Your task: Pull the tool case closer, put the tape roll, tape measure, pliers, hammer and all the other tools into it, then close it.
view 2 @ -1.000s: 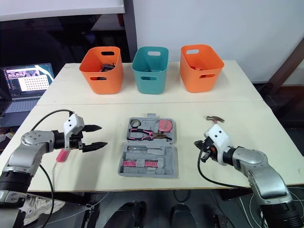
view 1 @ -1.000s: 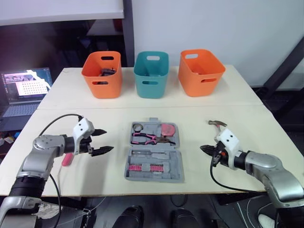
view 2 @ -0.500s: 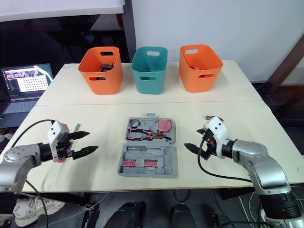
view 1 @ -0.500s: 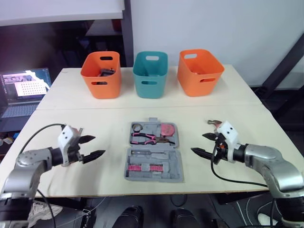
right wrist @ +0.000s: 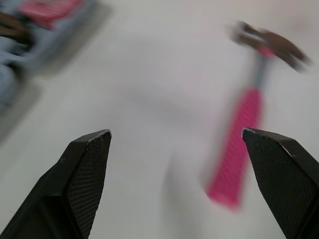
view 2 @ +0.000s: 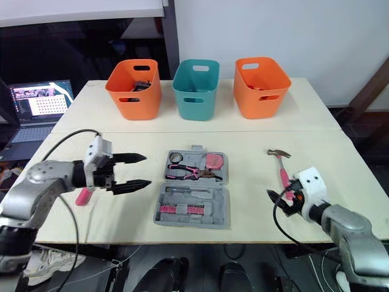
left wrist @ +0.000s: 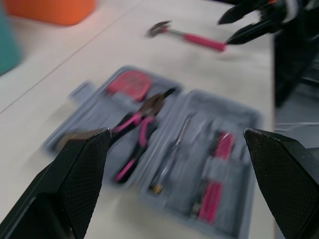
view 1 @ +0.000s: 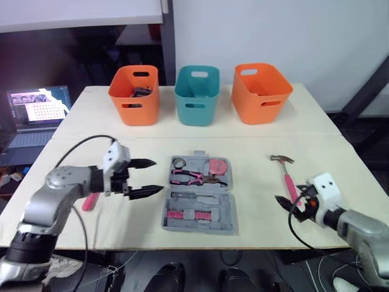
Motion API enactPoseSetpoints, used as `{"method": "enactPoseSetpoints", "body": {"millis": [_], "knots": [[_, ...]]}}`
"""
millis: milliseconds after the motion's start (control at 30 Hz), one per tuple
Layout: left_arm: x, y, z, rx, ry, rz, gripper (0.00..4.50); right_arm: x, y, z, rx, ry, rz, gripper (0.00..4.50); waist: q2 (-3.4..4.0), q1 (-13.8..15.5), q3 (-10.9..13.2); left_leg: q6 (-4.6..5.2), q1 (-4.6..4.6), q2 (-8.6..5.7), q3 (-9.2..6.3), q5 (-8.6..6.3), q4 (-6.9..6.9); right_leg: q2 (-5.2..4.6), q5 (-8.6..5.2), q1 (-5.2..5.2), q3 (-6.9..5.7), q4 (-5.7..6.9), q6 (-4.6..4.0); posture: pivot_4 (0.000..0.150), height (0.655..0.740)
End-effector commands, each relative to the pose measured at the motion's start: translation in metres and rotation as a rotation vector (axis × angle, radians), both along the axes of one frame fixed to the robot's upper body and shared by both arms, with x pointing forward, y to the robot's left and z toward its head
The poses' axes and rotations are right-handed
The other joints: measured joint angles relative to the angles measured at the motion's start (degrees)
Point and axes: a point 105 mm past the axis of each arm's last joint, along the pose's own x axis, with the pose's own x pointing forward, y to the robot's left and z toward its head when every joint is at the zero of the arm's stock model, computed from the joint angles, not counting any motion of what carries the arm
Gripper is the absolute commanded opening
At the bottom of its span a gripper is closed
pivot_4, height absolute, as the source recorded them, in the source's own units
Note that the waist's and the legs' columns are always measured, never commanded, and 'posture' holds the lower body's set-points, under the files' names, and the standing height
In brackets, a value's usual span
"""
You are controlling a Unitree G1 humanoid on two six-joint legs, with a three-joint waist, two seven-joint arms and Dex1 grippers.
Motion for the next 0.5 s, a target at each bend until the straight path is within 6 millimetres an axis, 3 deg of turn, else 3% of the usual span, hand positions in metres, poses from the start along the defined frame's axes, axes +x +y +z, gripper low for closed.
{"method": "enactPoseSetpoints", "body": {"millis": [33, 267, 500], "knots": [[0.004, -0.009, 0.01, -0.006, -0.02, -0.06, 4.5, 0.001, -0.007, 0.02, -0.075, -0.105, -0.091, 4.44, 0.0, -0.8, 0.0, 0.0, 0.01, 0.06, 0.04, 0.0, 0.03, 0.05, 0.01, 0.0, 0.03, 0.0, -0.03, 0.15, 0.74], [0.009, -0.012, 0.011, 0.003, -0.048, -0.075, 4.5, 0.017, -0.009, 0.024, -0.07, -0.073, -0.136, 4.44, 0.0, -1.5, 0.0, 0.0, 0.04, 0.24, 0.17, 0.0, -0.05, 0.21, 0.05, -0.07, 0.14, 0.0, -0.03, 0.15, 0.74], [0.004, -0.008, 0.007, -0.006, -0.062, -0.016, 4.5, 0.069, -0.008, 0.038, -0.032, -0.024, -0.112, 4.44, -0.01, -1.7, 0.0, 0.01, 0.03, 0.34, 0.26, 0.01, 0.02, 0.24, 0.1, -0.07, 0.18, -0.03, -0.15, 0.15, 0.74]]}}
